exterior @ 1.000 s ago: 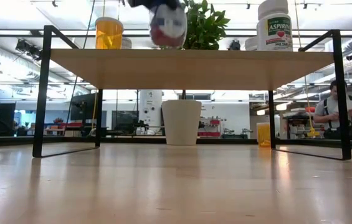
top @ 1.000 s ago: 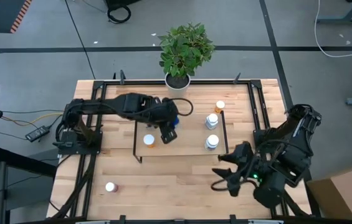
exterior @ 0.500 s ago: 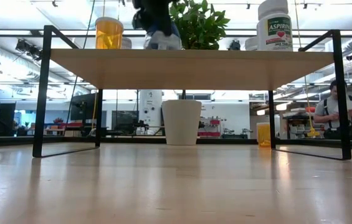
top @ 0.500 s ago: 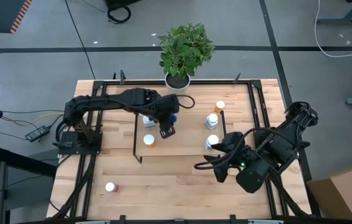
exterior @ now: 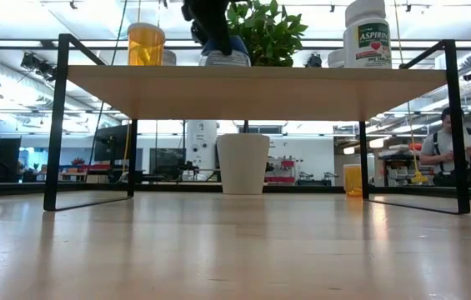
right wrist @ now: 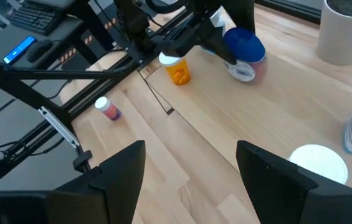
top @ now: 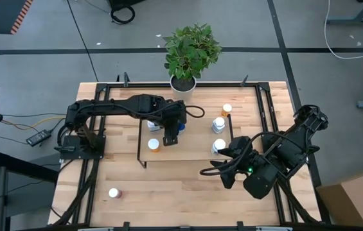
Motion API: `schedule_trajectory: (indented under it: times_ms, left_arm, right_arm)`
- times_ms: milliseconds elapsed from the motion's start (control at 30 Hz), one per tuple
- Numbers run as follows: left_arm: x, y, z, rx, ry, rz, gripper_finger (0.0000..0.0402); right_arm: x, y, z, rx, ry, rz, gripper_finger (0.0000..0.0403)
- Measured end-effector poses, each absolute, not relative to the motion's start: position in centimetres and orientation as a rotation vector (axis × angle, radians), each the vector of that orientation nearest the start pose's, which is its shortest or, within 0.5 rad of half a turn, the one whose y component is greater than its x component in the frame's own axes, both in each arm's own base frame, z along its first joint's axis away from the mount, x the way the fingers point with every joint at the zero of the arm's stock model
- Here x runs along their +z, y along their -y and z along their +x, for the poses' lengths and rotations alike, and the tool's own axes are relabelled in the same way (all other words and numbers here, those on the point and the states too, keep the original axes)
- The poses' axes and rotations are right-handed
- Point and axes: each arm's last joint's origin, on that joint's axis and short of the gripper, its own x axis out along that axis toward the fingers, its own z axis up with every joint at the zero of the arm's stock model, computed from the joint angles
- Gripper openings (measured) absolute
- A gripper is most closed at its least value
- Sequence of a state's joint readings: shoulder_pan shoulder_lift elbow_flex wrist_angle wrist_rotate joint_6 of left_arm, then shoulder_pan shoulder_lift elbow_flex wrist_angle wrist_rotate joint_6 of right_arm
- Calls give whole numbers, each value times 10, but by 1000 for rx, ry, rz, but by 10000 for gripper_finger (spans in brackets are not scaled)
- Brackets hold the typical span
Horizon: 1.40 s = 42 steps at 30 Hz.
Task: Pick and place medicine bottles onto shelf by color
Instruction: Put the blue pill bottle on the shelf
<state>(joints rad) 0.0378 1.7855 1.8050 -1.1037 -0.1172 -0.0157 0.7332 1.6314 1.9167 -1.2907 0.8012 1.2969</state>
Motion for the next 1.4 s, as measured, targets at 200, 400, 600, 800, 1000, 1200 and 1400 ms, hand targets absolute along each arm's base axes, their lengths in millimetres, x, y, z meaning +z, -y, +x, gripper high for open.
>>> schedule_trajectory:
  times_ms: [200,400,600,800,1000,1200,1400]
  left_arm:
    - [341,-28,364,126,-1087,48,212]
    - [341,-36,363,64,-1084,-23,201]
    - [341,-38,363,48,-1087,-3,217]
    - [341,-40,363,52,-1087,-4,213]
    - [341,-40,363,55,-1086,-7,224]
    - [341,-40,363,56,-1084,-7,267]
    - [341,-39,362,57,-1092,-9,296]
  right_arm:
    - [419,-186,238,-477,-544,546,259]
    - [419,-186,238,-476,-545,542,259]
    - [419,-186,238,-474,-546,538,259]
    - [419,-186,238,-474,-546,538,259]
    - [419,-186,238,-475,-546,538,259]
    - [419,-186,238,-475,-546,538,259]
    - [419,-186,238,-475,-546,538,259]
